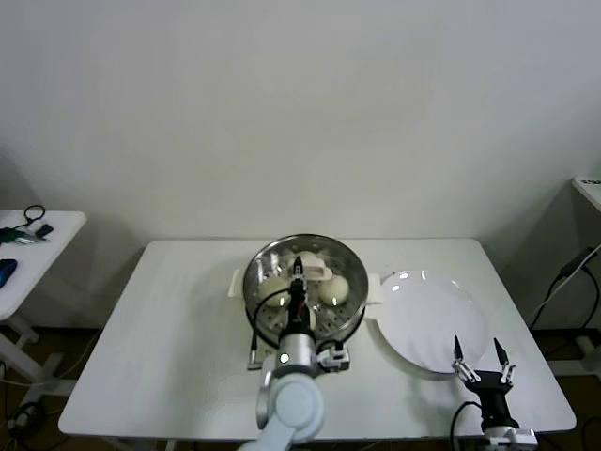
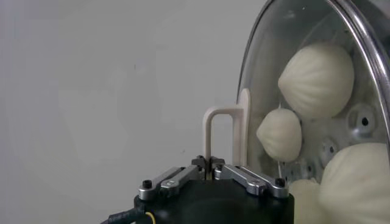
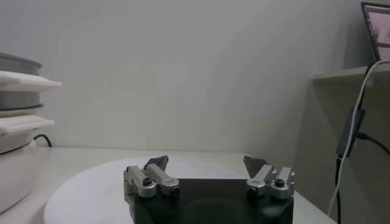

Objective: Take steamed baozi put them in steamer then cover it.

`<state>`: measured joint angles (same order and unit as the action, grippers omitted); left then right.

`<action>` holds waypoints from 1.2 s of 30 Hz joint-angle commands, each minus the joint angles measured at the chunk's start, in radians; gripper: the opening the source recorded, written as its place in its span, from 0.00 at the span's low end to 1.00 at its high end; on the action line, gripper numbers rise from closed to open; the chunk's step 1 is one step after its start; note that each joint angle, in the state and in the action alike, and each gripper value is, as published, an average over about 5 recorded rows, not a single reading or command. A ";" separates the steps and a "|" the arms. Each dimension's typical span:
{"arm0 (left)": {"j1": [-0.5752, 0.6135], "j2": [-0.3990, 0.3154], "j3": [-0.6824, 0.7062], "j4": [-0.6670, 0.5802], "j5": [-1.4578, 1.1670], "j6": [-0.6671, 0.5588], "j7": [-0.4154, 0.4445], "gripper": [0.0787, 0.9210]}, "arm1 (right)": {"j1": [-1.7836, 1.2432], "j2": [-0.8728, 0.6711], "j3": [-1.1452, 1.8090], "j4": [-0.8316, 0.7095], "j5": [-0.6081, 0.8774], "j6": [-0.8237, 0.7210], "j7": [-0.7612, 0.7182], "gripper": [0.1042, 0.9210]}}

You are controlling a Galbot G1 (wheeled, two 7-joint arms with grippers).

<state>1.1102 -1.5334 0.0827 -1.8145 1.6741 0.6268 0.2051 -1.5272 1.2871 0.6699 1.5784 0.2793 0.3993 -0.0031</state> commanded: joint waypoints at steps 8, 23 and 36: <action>0.010 0.040 0.007 -0.073 -0.058 -0.019 0.019 0.31 | 0.003 -0.002 -0.006 0.004 -0.007 -0.014 -0.011 0.88; 0.169 0.204 -0.087 -0.370 -0.474 -0.146 -0.154 0.82 | 0.009 -0.005 -0.057 0.020 0.020 -0.072 0.014 0.88; 0.347 0.260 -0.663 -0.405 -1.434 -0.421 -0.266 0.88 | 0.026 -0.009 -0.080 0.085 0.000 -0.102 0.023 0.88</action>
<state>1.3654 -1.3087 -0.2527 -2.1706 0.8117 0.3443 0.0062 -1.5103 1.2810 0.6036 1.6293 0.2836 0.3208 0.0112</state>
